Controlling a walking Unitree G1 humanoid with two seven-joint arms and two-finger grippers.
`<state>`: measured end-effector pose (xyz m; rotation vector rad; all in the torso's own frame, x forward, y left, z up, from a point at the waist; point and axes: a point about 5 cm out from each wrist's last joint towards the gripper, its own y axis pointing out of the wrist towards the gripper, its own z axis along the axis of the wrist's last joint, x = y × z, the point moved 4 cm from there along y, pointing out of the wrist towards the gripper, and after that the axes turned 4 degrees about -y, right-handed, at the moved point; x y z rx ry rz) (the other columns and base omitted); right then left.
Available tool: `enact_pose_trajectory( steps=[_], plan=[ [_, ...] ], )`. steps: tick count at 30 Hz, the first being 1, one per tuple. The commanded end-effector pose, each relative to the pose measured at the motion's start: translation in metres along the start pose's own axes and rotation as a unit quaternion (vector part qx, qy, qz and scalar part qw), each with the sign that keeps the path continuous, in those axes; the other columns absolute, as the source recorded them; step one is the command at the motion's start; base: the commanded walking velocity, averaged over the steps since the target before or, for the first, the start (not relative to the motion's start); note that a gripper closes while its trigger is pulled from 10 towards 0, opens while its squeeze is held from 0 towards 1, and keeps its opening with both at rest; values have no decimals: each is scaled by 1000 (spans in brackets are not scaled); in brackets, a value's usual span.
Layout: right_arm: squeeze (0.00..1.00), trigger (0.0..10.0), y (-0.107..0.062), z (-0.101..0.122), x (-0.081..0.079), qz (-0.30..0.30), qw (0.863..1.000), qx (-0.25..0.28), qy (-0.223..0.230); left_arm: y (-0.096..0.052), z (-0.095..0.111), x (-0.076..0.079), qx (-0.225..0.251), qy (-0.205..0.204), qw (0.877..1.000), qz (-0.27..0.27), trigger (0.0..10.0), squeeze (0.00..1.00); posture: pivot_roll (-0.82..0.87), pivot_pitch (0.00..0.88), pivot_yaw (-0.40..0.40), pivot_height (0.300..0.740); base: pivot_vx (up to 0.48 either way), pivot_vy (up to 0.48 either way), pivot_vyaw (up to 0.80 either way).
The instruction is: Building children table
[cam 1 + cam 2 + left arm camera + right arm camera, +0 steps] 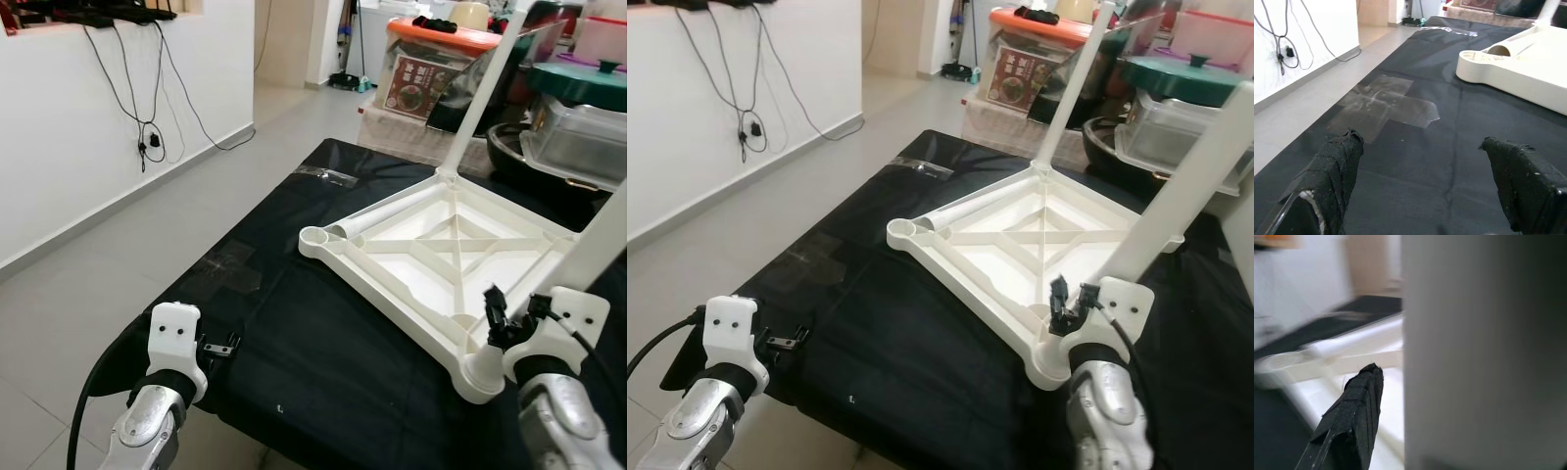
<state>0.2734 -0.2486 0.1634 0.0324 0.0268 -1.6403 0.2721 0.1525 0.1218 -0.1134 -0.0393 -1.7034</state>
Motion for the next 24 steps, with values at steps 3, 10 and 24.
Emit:
enact_pose_trajectory(
  steps=[3,10,24],
  plan=[
    [0,10000,-5,13,-15,128,991,21,27,1,0,3,0,-1,1000,-2,10000,0,193,0,-134,740,0,0,0],
    [0,9569,0,5,-51,266,964,3,13,3,2,8,5,0,1000,-8,10000,0,225,0,-163,740,0,0,0],
    [0,0,20,-44,1,-35,995,-89,21,4,1,1,4,3,1000,-5,10000,0,208,0,-138,740,0,0,0]
  ],
)
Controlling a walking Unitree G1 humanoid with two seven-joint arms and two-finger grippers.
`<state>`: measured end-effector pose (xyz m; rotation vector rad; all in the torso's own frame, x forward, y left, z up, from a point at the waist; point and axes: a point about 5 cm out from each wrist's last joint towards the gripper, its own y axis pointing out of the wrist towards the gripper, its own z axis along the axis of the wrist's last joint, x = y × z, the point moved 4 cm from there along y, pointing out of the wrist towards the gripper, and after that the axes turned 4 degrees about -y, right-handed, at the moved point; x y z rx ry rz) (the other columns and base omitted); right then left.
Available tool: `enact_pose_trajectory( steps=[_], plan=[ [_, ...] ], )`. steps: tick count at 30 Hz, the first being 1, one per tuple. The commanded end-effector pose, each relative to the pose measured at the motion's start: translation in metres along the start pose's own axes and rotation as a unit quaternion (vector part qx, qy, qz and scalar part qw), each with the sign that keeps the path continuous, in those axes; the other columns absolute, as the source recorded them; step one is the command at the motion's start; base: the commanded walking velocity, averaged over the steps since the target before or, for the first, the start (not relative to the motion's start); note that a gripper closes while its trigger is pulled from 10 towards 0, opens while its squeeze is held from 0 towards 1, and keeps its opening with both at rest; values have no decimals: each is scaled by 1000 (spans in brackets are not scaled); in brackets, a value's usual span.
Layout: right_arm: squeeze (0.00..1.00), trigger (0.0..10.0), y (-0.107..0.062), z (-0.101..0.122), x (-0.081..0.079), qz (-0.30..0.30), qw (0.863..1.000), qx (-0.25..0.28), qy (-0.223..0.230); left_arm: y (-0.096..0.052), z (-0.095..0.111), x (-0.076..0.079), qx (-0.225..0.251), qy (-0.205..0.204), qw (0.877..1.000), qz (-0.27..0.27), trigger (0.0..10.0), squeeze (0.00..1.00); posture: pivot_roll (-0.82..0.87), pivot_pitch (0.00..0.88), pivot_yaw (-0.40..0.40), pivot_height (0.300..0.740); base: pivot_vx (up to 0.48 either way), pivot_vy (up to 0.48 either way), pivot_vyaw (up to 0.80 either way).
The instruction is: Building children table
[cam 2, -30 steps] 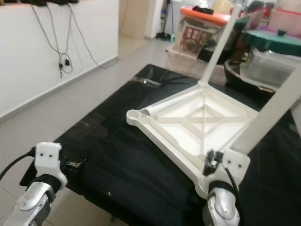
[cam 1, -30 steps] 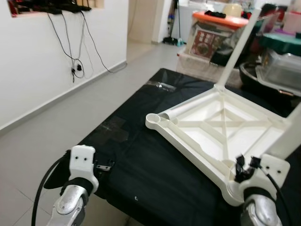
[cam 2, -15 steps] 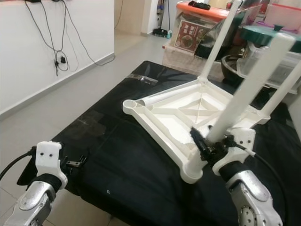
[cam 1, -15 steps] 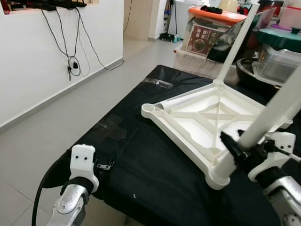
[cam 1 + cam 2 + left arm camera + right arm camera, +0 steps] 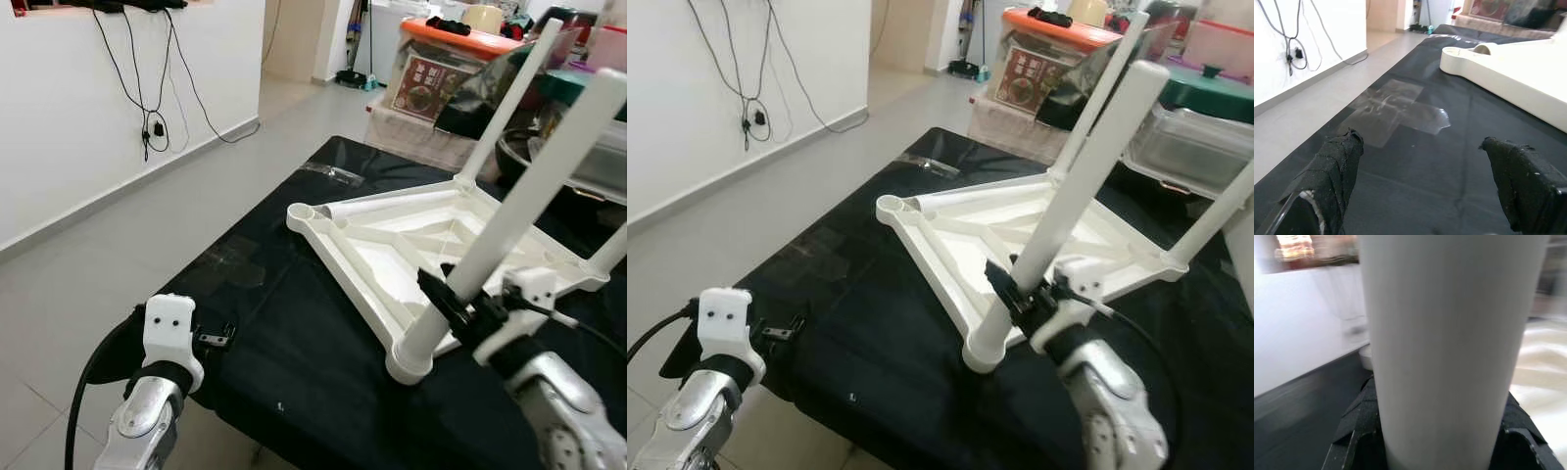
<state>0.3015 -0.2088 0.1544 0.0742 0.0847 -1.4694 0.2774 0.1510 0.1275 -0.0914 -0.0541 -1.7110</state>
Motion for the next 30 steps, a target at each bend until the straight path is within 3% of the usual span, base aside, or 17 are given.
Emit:
enact_pose_trajectory(
  steps=[1,2,3,6,7,8,10,11,12,13,18,19,21,24,27,28,30],
  plan=[
    [0,0,-31,-42,71,-280,954,-111,-3,-1,-5,0,-8,1,1000,-2,10000,0,208,0,-137,740,0,0,0],
    [0,0,-31,-42,71,-280,954,-111,-3,-1,-5,0,-8,1,1000,-2,10000,0,208,0,-137,740,0,0,0],
    [0,0,-51,-46,77,-368,921,-125,-21,-1,-6,-1,-10,2,1000,-3,10000,0,203,0,-128,740,0,0,0],
    [0,0,-63,-46,68,-396,908,-130,-42,-1,-6,-2,-11,3,1000,-2,10000,0,201,0,-124,740,0,0,0],
    [0,7137,-61,-42,50,-366,920,-130,-60,-2,-6,-2,-12,4,1000,-2,10000,0,194,0,-116,740,0,0,0],
    [0,10000,-55,-33,35,-323,936,-114,-83,-3,-7,-1,-14,4,1000,-1,10000,0,184,0,-114,740,0,0,0],
    [0,10000,-50,-27,26,-295,945,-104,-96,-4,-7,-1,-15,4,1000,-1,10000,0,184,0,-114,740,0,0,0],
    [855,10000,-45,-20,23,-271,953,-87,-105,-4,-7,0,-15,3,1000,-1,10000,0,188,0,-125,740,0,0,0],
    [855,10000,-45,-20,23,-271,953,-87,-105,-4,-7,0,-15,3,1000,-1,10000,0,188,0,-125,740,0,0,0],
    [1000,10000,-42,-14,22,-258,958,-70,-104,-4,-7,1,-14,2,1000,-1,10000,0,191,0,-130,740,0,0,0],
    [1000,10000,-26,9,18,-185,978,-18,-97,-6,-6,1,-11,1,1000,3,10000,0,196,0,-143,740,0,0,0],
    [0,10000,-17,13,17,-150,987,-20,-48,-5,-7,0,-11,0,1000,4,10000,0,201,0,-134,740,0,0,0],
    [0,10000,-6,33,9,-47,999,11,19,-3,-7,-1,-10,-1,1000,3,10000,0,210,0,-136,740,0,0,0],
    [0,10000,-7,54,10,42,997,65,27,-2,-6,-1,-8,1,1000,3,10000,0,212,0,-139,740,0,0,0],
    [0,10000,-8,50,6,95,993,66,32,-2,-6,-2,-9,1,1000,5,10000,0,214,0,-143,740,0,0,0],
    [0,8392,-8,41,-1,137,989,53,27,-2,-6,-1,-8,0,1000,3,10000,0,217,0,-146,740,0,0,0],
    [0,8392,-8,41,-1,137,989,53,27,-2,-6,-1,-8,0,1000,3,10000,0,217,0,-146,740,0,0,0]
  ],
)
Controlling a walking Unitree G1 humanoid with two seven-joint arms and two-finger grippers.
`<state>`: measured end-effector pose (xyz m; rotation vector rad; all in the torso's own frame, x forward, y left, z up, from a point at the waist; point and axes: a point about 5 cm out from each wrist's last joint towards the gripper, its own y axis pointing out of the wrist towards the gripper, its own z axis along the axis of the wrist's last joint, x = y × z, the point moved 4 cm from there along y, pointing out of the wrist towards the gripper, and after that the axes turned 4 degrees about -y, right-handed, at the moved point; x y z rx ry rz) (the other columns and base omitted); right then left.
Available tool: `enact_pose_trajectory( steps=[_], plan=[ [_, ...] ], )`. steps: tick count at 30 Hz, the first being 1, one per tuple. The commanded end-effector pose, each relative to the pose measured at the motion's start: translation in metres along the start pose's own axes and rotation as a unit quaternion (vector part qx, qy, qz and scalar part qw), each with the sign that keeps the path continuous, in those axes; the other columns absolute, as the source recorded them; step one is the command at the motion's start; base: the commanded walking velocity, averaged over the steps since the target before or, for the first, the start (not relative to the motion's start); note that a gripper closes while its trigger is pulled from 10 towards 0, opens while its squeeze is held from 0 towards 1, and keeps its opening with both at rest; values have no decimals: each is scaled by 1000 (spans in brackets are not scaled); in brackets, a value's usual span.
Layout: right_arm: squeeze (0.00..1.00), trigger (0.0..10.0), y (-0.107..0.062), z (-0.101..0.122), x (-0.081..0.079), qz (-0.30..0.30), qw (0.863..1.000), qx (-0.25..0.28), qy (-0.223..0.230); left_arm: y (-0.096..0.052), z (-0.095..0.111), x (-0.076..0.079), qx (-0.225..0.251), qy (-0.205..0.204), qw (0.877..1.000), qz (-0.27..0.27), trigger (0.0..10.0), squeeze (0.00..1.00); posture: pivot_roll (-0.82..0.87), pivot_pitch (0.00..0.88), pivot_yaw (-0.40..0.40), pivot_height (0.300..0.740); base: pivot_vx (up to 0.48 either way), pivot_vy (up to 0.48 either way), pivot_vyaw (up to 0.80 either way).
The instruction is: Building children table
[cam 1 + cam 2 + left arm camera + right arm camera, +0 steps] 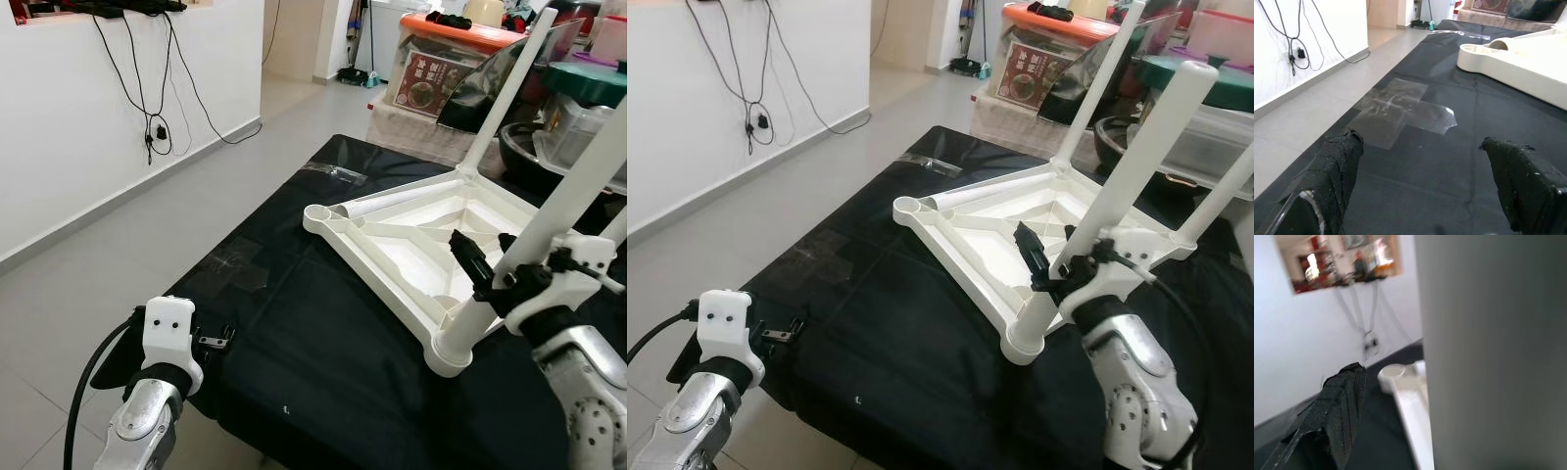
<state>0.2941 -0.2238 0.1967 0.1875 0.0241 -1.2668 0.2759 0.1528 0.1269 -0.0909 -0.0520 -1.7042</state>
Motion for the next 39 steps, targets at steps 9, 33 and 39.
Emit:
enact_pose_trajectory(
  steps=[9,33,39],
  plan=[
    [0,0,15,-63,-9,-5,994,-112,12,0,-4,1,-5,1,1000,0,10000,0,240,0,-154,740,0,0,0],
    [0,10000,-10,-18,6,-260,964,-32,-47,-6,-6,1,-13,0,1000,0,10000,0,194,0,-136,740,0,0,0],
    [0,10000,0,-8,-9,-113,992,-24,-50,-5,-7,0,-14,0,1000,-1,10000,0,199,0,-135,740,0,0,0]
  ],
)
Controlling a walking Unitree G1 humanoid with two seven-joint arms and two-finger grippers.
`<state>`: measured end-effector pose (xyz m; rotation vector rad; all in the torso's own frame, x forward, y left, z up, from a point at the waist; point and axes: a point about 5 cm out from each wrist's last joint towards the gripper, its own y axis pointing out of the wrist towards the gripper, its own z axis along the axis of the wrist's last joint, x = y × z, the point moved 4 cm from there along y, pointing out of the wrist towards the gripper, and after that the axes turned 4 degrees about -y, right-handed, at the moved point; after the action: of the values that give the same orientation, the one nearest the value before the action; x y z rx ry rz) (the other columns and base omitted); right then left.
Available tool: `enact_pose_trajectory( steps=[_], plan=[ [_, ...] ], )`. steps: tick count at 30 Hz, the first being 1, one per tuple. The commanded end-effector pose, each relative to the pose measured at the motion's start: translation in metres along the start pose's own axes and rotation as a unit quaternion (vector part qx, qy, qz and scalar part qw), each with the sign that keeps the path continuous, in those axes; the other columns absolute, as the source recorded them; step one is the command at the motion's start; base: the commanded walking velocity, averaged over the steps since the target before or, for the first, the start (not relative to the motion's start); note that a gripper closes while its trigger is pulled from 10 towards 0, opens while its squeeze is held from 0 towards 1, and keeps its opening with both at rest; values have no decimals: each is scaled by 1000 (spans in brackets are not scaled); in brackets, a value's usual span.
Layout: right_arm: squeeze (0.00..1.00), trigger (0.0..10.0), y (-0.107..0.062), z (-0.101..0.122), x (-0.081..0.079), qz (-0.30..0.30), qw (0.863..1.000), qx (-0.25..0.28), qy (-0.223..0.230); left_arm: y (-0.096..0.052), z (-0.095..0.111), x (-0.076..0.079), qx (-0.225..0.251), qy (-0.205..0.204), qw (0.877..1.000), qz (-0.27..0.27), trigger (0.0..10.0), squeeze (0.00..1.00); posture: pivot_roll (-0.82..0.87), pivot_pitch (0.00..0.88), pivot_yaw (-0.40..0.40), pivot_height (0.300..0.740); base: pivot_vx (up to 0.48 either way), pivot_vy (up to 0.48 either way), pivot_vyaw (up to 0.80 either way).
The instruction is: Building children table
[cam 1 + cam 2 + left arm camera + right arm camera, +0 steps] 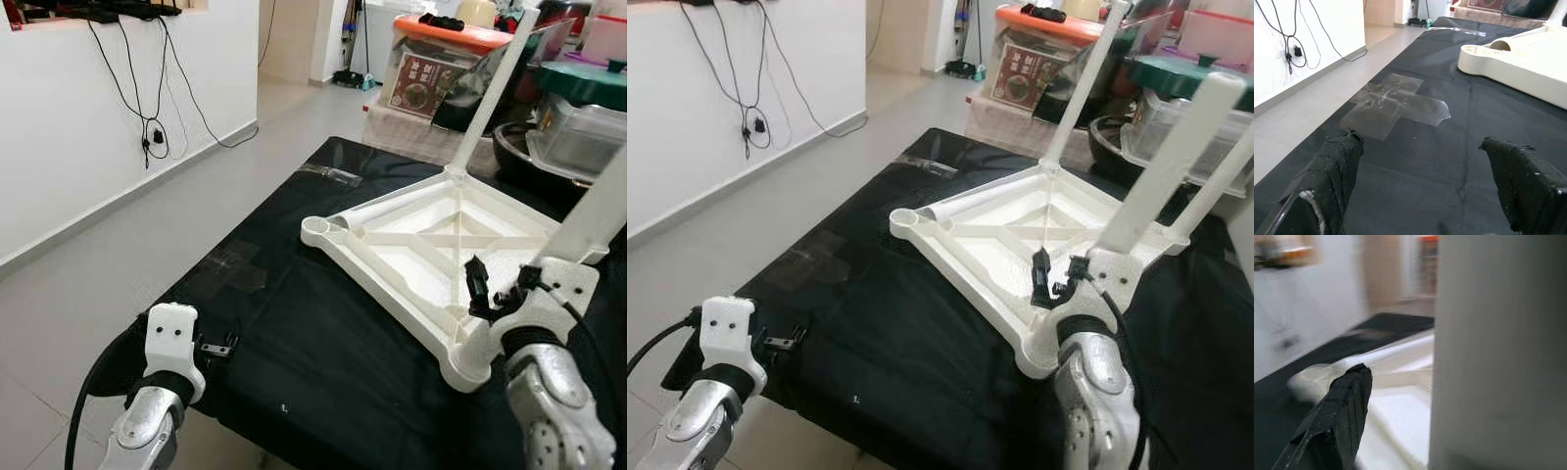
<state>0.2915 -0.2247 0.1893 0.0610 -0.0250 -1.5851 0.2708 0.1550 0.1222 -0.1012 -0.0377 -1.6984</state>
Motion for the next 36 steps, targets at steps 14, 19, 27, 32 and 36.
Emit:
enact_pose_trajectory(
  steps=[14,19,27,32,36],
  plan=[
    [0,0,22,-56,-14,-24,993,-119,0,2,-1,2,-3,-1,1000,-6,10000,0,210,0,-137,740,0,0,0],
    [0,0,-31,-87,54,-369,914,-165,33,1,-1,0,-7,4,1000,-5,10000,0,210,0,-129,740,0,0,0],
    [0,0,-70,-72,43,-393,907,-150,6,0,-1,-1,-8,5,1000,-3,10000,0,167,0,-118,740,0,0,0],
    [718,10000,-41,-54,18,-263,959,-106,26,-1,0,2,-9,5,1000,-7,10000,0,180,0,-113,740,0,0,0],
    [1000,10000,-22,-39,11,-213,973,-71,46,0,1,2,-8,5,1000,-6,10000,0,186,0,-116,740,0,0,0]
  ],
)
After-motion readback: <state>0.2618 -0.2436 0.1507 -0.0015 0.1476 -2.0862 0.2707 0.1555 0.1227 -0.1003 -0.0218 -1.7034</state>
